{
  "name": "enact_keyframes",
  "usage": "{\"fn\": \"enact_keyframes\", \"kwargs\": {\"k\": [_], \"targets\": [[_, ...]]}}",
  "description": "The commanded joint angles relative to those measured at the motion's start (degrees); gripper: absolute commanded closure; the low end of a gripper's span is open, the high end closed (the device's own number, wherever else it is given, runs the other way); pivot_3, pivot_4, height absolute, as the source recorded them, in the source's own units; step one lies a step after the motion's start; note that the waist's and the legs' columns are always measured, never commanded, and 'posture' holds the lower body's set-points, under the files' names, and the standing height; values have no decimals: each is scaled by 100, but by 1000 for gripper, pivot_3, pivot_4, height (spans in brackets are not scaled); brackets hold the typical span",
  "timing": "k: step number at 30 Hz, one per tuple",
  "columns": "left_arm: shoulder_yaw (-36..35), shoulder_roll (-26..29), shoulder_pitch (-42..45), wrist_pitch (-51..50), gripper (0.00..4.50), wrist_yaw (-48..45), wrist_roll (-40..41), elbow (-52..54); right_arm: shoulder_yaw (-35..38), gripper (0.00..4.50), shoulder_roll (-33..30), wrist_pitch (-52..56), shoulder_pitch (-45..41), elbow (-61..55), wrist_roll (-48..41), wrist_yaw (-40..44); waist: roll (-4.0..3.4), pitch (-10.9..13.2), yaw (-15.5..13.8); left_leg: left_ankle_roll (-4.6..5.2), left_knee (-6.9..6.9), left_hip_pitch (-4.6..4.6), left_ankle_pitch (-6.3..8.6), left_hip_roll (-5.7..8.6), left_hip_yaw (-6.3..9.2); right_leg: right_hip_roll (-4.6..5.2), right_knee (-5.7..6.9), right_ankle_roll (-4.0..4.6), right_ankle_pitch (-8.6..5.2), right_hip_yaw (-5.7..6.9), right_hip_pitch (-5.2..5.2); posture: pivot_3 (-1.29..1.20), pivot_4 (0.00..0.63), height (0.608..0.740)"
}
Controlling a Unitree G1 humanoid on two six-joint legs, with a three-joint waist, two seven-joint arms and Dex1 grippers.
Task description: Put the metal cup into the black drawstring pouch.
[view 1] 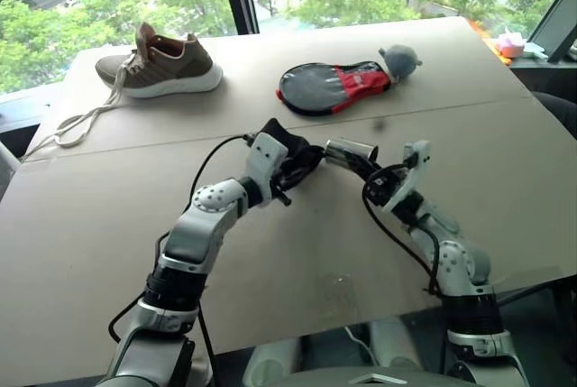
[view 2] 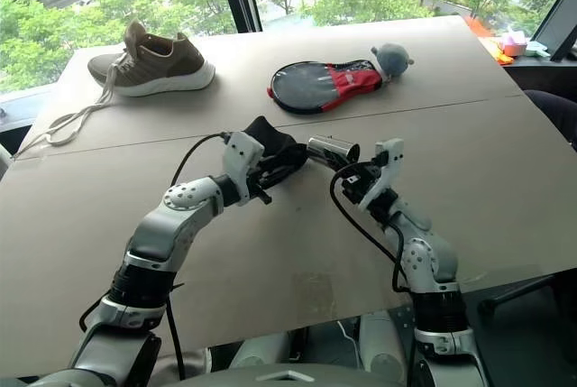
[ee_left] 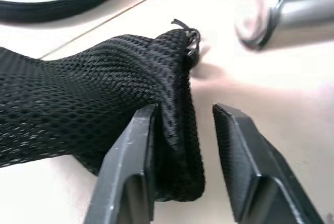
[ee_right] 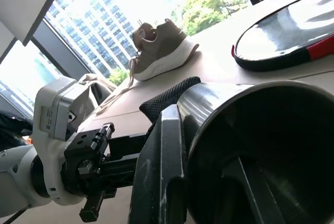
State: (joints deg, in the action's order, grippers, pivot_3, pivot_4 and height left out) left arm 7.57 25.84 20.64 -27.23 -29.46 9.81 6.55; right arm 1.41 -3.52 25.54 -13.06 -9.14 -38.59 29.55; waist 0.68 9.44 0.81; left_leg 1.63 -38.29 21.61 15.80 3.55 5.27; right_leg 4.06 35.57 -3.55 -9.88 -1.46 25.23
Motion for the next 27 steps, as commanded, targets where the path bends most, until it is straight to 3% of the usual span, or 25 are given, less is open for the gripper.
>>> {"fn": "enact_keyframes", "kwargs": {"k": [1, 8, 16, 24, 27], "targets": [[72, 194, -109, 703, 2785, 480, -813, 201, 177, 4500, -5, 44, 80, -314, -205, -91, 0, 0, -3, 0, 1, 0, 0, 0, -2, 0, 0, 0, 0, -1, 1, 0, 150, 740], [506, 200, -583, 1632, 2785, 905, -1827, 97, 464, 4500, -113, 259, 167, -555, -454, -348, 0, 0, -19, 2, 1, 1, 1, 0, -5, 2, 0, -1, 0, -3, 1, 0, 150, 740], [370, 20, -958, 2253, 2785, 1908, -2751, 1, 661, 4500, -461, 670, 418, -906, -720, -518, 0, 0, -16, 18, 1, 2, 10, -1, -4, 3, 1, -1, 0, -1, 1, 0, 150, 740], [316, -273, -955, 2462, 2785, 2288, -2962, -323, 793, 4500, -665, 892, 645, -1190, -904, -693, 1, -2, -19, 22, 0, 2, 13, -1, -5, 4, 2, -1, 0, 0, 1, 0, 150, 740], [170, -508, -897, 2443, 2785, 2326, -2689, -447, 784, 4500, -686, 904, 664, -1205, -906, -720, 1, -2, -19, 23, 0, 2, 13, -1, -5, 3, 3, -1, 0, 0, 1, 0, 150, 740]]}}
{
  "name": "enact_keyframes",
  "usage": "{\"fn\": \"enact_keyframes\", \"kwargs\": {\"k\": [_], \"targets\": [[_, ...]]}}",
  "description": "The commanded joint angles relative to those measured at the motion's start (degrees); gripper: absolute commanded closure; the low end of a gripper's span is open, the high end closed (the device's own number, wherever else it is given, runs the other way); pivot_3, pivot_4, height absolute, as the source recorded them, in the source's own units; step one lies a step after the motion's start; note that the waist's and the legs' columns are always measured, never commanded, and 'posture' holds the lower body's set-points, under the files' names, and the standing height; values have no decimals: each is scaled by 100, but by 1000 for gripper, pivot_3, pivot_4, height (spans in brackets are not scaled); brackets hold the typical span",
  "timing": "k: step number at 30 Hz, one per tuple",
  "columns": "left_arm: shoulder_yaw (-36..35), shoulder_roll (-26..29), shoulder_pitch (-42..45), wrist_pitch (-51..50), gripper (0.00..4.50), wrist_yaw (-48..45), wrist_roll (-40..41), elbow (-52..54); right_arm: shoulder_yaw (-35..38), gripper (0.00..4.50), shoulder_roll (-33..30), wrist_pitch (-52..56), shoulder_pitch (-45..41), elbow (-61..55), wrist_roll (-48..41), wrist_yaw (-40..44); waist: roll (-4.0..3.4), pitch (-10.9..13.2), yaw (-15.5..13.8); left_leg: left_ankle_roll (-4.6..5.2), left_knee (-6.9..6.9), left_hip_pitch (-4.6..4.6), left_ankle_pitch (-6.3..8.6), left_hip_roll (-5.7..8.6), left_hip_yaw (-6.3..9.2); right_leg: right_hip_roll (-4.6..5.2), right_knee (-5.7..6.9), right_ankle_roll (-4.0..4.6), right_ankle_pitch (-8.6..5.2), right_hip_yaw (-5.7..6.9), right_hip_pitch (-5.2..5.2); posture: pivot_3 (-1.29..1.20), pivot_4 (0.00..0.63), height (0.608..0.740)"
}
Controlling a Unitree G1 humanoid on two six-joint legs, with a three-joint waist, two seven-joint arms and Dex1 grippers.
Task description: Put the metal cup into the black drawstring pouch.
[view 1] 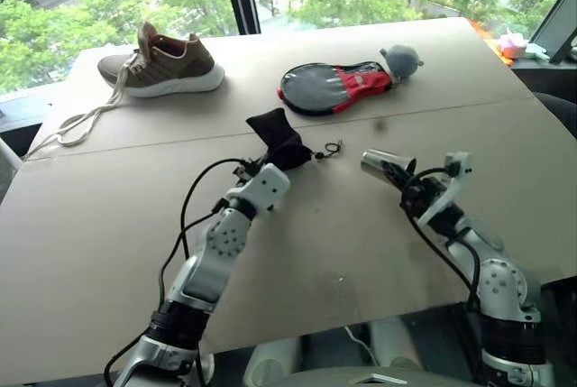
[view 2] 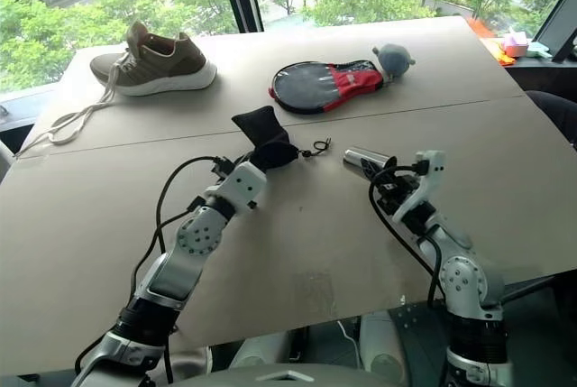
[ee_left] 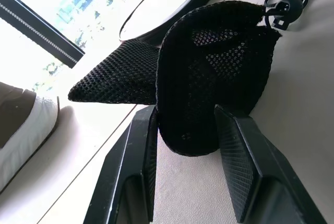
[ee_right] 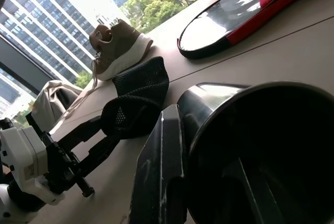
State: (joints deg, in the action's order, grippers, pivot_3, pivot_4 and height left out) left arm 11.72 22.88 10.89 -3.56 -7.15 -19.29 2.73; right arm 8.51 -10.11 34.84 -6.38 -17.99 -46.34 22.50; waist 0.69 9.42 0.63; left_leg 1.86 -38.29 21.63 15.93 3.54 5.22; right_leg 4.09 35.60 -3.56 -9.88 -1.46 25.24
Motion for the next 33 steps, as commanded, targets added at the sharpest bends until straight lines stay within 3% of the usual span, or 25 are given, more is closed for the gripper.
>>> {"fn": "enact_keyframes", "kwargs": {"k": [1, 7, 15, 18, 20, 26, 33], "targets": [[-309, -298, 85, 63, 2785, 95, 335, -89, 69, 4500, -33, -26, 2, -327, -137, -24, 0, 0, 0, 0, 0, 0, 0, 0, 0, 0, 0, 0, 0, 0, 0, 0, 150, 740], [-667, -692, 150, 89, 2785, -123, 978, -212, 50, 4500, -25, -43, 21, -344, -137, -72, 1, -1, 0, 0, -2, 0, 0, 0, 0, 0, 0, 0, 0, 1, 0, 0, 150, 740], [-879, -724, 165, 245, 2785, -258, 1253, -113, 15, 4500, -1, -68, 16, -324, -96, -76, 2, -1, 1, -1, -2, 0, -1, 0, -2, 0, 0, 0, 0, 0, -1, 0, 150, 740], [-929, -719, 141, 192, 3444, -323, 1329, -126, 6, 4500, 4, -80, 17, -312, -81, -71, 2, -1, 1, 0, -2, 0, 0, 0, -3, 0, 0, 0, 0, 0, -1, 0, 150, 740], [-953, -720, 155, 184, 4388, -367, 1365, -134, -5, 4500, 3, -83, 1, -312, -69, -75, 2, -1, 1, -1, -2, 0, -1, 0, -3, -1, 0, 0, 0, 0, -1, 0, 150, 740], [-1086, -807, 338, 44, 4465, -552, 1731, -99, -300, 4500, -173, -147, -153, -422, 280, 43, 2, -1, 1, -2, -2, 0, -1, 1, -3, -1, 0, 0, 0, 0, -1, 0, 150, 740], [-1626, -1231, 826, -1507, 4465, -1069, 3569, 683, -1444, 4500, -604, -514, -601, -564, 1326, 595, 4, -2, 15, -18, -6, 0, -11, 2, -2, -1, 0, -1, 0, 4, -3, 0, 150, 740]]}}
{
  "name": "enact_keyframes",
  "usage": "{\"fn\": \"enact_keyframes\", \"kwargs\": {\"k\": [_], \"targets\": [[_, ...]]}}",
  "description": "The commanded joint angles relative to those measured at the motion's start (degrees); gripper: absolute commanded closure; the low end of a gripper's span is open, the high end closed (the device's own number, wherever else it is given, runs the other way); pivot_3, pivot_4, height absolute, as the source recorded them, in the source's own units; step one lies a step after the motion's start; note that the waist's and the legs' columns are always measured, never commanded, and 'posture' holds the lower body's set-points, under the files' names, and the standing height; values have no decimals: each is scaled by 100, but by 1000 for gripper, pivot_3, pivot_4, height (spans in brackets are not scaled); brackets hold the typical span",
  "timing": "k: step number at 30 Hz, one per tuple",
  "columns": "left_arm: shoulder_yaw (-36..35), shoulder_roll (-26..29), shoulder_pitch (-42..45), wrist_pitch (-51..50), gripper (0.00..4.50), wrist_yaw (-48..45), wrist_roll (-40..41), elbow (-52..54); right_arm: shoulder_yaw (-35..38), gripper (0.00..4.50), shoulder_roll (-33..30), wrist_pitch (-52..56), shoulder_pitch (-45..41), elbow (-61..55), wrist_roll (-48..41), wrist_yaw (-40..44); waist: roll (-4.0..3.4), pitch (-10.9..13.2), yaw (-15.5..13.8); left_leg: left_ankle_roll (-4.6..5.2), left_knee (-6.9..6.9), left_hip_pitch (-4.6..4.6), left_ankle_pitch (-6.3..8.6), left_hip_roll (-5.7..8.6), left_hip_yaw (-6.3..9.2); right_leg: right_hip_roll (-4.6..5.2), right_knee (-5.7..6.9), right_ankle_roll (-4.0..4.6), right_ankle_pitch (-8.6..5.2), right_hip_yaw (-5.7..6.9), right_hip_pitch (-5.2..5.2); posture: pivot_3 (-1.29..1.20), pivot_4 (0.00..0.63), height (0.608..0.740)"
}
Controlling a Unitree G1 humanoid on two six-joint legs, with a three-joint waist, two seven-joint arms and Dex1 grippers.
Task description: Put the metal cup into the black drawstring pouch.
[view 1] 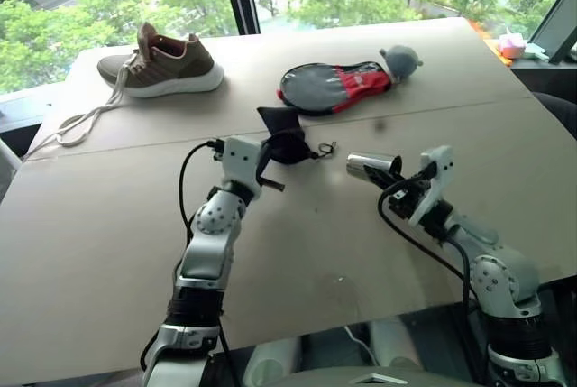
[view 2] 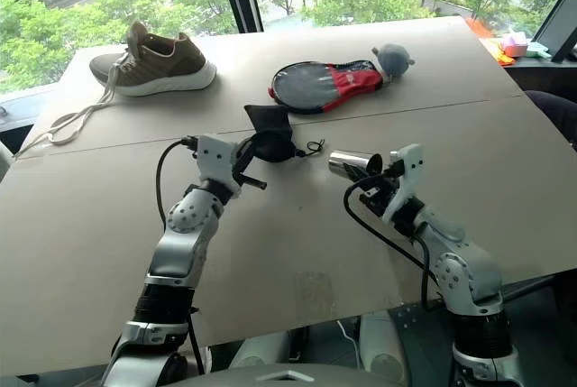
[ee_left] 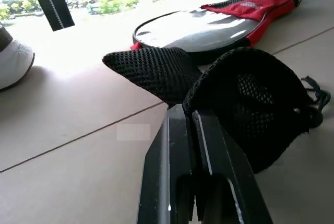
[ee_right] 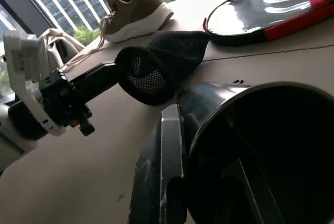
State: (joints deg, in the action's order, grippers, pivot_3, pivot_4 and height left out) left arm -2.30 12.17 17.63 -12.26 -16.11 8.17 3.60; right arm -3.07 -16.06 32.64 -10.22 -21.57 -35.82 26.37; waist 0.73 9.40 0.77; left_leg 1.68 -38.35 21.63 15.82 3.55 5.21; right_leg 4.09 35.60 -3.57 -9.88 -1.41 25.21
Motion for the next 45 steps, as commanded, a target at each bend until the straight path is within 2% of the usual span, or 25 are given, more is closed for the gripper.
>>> {"fn": "enact_keyframes", "kwargs": {"k": [1, 5, 8, 12, 16, 22, 28, 34, 40, 43, 45], "targets": [[-346, -239, 214, -951, 4465, -168, 1179, 746, -330, 4500, 50, -360, -295, -159, 327, 214, 0, 0, 2, -1, 0, 0, 0, 0, 0, 0, -1, 0, 0, -1, 0, 0, 150, 740], [-784, -259, 572, -1960, 4465, -100, 2326, 1304, -163, 4500, 631, -462, -817, -217, -31, 80, 3, 1, 11, -3, -3, 2, -2, -3, 1, -2, 0, 0, 0, -1, 2, 0, 150, 740], [-919, -186, 727, -2376, 4465, 20, 2622, 1371, -54, 4500, 964, -414, -1115, -319, -205, -89, 4, 0, 8, -3, -3, 0, -2, -4, 5, -4, 3, 1, 0, 1, 1, 0, 150, 740], [-933, -279, 801, -2878, 4465, 53, 3120, 1410, -386, 4500, 1132, -513, -1245, -124, 93, -55, 7, -3, -11, -4, -3, 2, -2, 1, 7, -2, -2, 1, 0, 0, 0, 0, 150, 740], [-877, -319, 767, -3160, 4465, 72, 3384, 1473, -603, 4500, 1119, -874, -1186, 464, 600, 56, 7, -3, 3, -5, -3, 3, -3, 4, 5, -2, -4, 1, 0, -1, 2, 0, 150, 740], [-875, -280, 625, -3411, 4465, 58, 3625, 1436, -454, 4500, 1137, -1480, -950, 1366, 1062, 37, 7, -3, 3, -6, -2, 0, -3, 4, 4, -4, 2, 2, 0, -2, 1, 0, 150, 740], [-812, -303, 433, -3675, 4465, 73, 3919, 1581, -500, 4500, 1317, -1831, -933, 1571, 1196, 103, 7, -3, 15, -6, -1, 1, -3, 2, -2, -4, -1, 2, 0, -7, 4, 0, 150, 740], [-760, -240, 253, -3776, 4465, 57, 4046, 1707, -221, 4500, 1939, -1736, -1035, 1537, 544, 144, 7, -3, 6, -6, 0, -2, -3, -1, 0, -5, 1, 2, 0, -6, 3, 0, 150, 740], [-665, -223, 24, -3788, 4465, 32, 4124, 1878, 457, 4500, 2536, -620, -1096, 1519, -1157, -163, 7, -2, 2, -6, 0, 1, -3, 0, 2, -3, -3, 3, 0, -8, 3, 0, 150, 740], [-641, -217, -18, -3766, 4465, 54, 4171, 1938, 260, 4500, 2243, -737, -1158, 1671, -651, -24, 6, -2, 8, -6, 1, 0, -3, -1, 3, -5, -1, 4, 0, -6, 3, 0, 150, 740], [-675, -232, 46, -3720, 4465, 71, 4218, 1937, -327, 4500, 1730, -1488, -1174, 2050, 624, 144, 6, -2, 11, -6, 2, -1, -3, 0, 3, -6, 0, 4, 0, -5, 3, 0, 150, 740]]}}
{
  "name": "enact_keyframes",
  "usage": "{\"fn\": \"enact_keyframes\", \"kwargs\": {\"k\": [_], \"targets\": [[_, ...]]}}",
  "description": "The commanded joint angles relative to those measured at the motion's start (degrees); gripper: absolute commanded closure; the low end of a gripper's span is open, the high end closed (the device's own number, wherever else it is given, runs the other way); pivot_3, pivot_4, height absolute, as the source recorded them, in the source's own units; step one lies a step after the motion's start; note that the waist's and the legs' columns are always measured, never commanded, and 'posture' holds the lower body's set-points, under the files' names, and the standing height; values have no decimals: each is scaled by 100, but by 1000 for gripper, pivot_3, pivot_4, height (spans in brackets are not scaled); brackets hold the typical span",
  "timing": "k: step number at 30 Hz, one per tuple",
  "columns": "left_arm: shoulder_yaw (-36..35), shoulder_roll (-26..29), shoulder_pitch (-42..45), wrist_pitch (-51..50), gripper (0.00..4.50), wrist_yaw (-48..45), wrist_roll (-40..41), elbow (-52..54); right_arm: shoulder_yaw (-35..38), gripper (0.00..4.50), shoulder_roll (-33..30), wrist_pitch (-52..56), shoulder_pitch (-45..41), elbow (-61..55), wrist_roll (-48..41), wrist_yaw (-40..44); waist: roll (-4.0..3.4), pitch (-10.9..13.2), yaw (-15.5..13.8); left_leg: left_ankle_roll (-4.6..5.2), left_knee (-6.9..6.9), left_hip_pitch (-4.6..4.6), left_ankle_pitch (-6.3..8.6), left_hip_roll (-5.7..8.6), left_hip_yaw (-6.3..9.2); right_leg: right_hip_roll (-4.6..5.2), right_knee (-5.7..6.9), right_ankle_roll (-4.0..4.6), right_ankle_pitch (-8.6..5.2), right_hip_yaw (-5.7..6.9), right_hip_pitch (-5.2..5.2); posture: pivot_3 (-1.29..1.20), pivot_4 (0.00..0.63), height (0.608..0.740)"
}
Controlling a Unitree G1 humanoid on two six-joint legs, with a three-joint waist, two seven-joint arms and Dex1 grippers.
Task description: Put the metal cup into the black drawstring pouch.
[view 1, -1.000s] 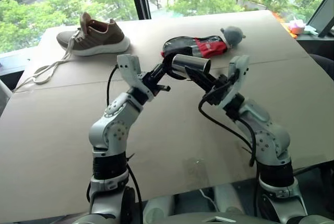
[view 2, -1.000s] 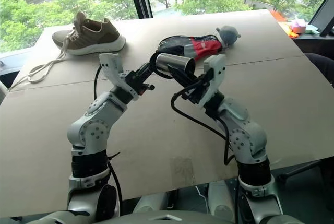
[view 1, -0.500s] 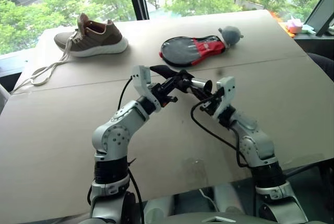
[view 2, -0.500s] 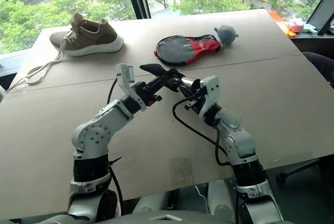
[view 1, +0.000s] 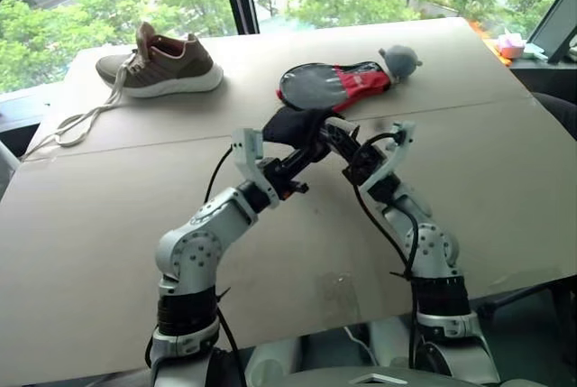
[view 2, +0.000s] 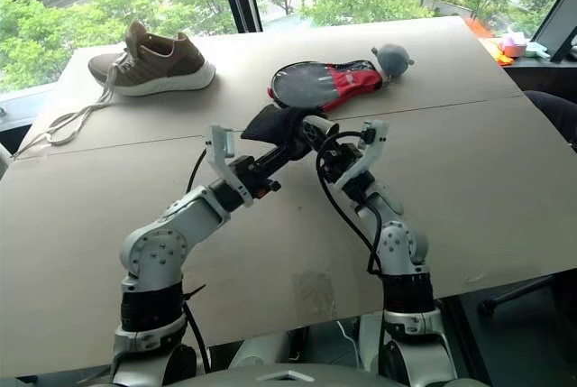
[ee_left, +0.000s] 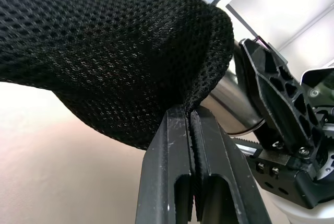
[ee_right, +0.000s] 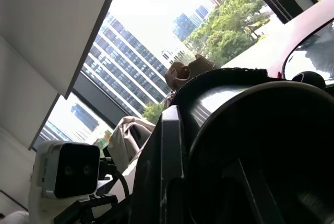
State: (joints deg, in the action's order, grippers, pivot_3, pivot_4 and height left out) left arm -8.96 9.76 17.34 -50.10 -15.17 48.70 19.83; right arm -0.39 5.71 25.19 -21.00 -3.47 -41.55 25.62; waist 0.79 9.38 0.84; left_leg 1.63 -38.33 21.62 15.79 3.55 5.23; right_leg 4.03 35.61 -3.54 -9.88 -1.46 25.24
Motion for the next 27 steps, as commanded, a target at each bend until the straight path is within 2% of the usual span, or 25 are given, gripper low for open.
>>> {"fn": "enact_keyframes", "kwargs": {"k": [1, 3, 8, 12, 15, 22, 27], "targets": [[-32, -2, 119, 94, 4465, -16, 188, 305, -855, 4500, -702, -1146, -114, 481, 1810, 226, 0, -1, 4, 0, -1, -1, 0, 3, -4, 0, 0, 0, 0, -1, -1, 0, 150, 740], [-52, -19, 185, 142, 4465, 1, 224, 290, -1212, 4500, -1112, -1840, -196, 893, 2671, 240, 1, -1, 0, 0, -1, -3, 0, 17, -6, 2, 0, -1, 0, -1, -3, 0, 150, 740], [-7, -72, 240, 201, 4465, -11, 285, 318, -1743, 4500, -1870, -3278, -404, 1769, 4192, 167, 2, -1, 19, -2, -1, -2, -1, 15, -11, 1, 0, -1, 0, -6, 2, 0, 150, 740], [213, -63, 335, 192, 4465, -100, 199, 345, -2571, 4500, -2744, -4523, -907, 2155, 5941, 56, 4, -1, 8, -2, -1, -2, -1, 17, -12, 3, -1, -1, 0, -7, 0, 0, 150, 740], [374, -176, 376, 176, 4465, -91, 255, 385, -2909, 4500, -2944, -4908, -1227, 2421, 6651, -73, 7, -3, 6, -3, -3, -2, -1, 16, -14, 3, -2, -1, 0, -8, -1, 0, 150, 740], [646, -271, 179, 59, 4465, -180, 495, 698, -2783, 4500, -2701, -4702, -1376, 2762, 6827, -238, 9, -4, 9, -5, -2, -2, -3, 4, -15, 2, -5, 0, 0, -14, 0, 0, 150, 740], [688, -110, -106, -13, 4465, -218, 517, 836, -2146, 4500, -2223, -4154, -1141, 2518, 5619, 148, 11, -4, 7, -5, -1, -2, -3, -3, -12, -1, -5, 0, 0, -13, -1, 0, 150, 740]]}}
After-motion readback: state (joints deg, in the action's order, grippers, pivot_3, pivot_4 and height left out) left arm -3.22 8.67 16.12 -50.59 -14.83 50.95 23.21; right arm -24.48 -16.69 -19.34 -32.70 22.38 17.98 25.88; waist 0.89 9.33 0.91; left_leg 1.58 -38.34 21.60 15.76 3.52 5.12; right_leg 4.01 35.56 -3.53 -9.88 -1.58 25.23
